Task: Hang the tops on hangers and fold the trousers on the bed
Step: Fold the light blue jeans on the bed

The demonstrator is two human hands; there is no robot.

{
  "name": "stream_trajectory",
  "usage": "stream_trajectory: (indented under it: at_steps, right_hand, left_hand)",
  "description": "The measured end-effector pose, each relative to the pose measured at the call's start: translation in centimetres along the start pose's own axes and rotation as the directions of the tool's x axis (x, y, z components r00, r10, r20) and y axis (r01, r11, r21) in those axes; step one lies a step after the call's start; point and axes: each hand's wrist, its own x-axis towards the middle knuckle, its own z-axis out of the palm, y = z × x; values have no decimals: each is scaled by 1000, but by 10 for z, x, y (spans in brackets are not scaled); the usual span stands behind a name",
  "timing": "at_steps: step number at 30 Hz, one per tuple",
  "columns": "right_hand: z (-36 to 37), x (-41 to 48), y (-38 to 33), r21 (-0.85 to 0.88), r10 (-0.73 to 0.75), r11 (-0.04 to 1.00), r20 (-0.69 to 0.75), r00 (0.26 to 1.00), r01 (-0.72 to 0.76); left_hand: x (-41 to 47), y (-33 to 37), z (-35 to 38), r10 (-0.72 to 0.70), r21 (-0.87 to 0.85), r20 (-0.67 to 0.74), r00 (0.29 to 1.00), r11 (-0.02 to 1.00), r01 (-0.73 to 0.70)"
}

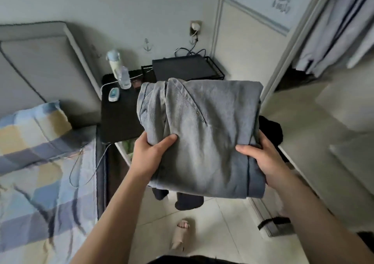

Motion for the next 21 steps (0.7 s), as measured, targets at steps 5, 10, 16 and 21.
stream_trajectory:
  at_steps: [5,10,16,21]
  right_hand:
    - [-55,16,-6,77,35,997,-300,953,-13]
    - [-111,5,-2,154,85,988,-567,820,3]
    - [-171,-36,9,239,172,971,-781,601,32]
    - [-228,-40,22,271,210,962,-827,522,42]
  left_hand:
    - [79,23,87,4,30,282,959,999,-13]
    - [130,27,193,-63,82,555,829,996,21]
    - [137,12,322,-142,164,750,646,986,26]
    - [135,-4,410,-141,185,805,576,983,-18]
